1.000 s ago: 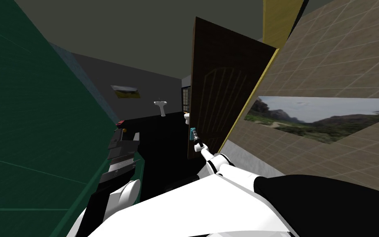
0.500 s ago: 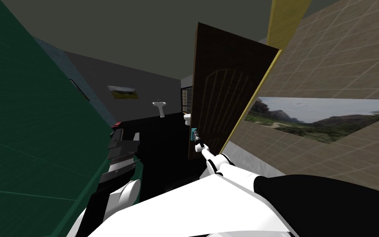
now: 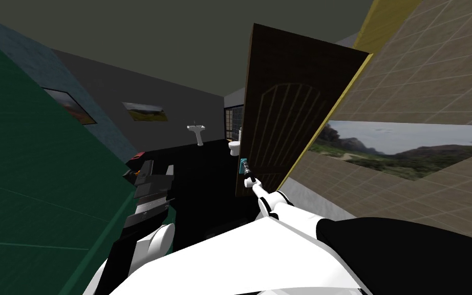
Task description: Push the door open
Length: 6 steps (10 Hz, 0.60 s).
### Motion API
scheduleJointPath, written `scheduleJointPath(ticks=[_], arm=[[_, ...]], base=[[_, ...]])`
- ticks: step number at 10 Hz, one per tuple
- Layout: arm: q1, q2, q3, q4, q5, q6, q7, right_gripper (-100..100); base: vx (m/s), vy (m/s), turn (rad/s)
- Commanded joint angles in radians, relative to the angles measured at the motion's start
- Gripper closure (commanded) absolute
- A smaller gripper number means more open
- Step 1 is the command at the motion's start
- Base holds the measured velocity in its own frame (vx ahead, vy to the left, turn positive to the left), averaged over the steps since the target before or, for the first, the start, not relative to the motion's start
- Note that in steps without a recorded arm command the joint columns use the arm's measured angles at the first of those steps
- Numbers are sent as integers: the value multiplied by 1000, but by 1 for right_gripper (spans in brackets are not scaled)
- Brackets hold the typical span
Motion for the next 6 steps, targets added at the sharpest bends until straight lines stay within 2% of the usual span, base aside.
scheduleJointPath(ticks=[1,3,4,5,6], arm=[[-5,-17,-28,24,-12,-12,11,100],[-5,-20,-34,25,-15,-12,14,100],[-5,-20,-34,25,-15,-12,14,100],[-4,-29,-56,28,-24,-13,25,100],[-3,-31,-61,29,-27,-13,28,100]], base=[[154,72,-72],[128,107,-69],[38,13,-9],[145,67,-60],[168,117,-89]])
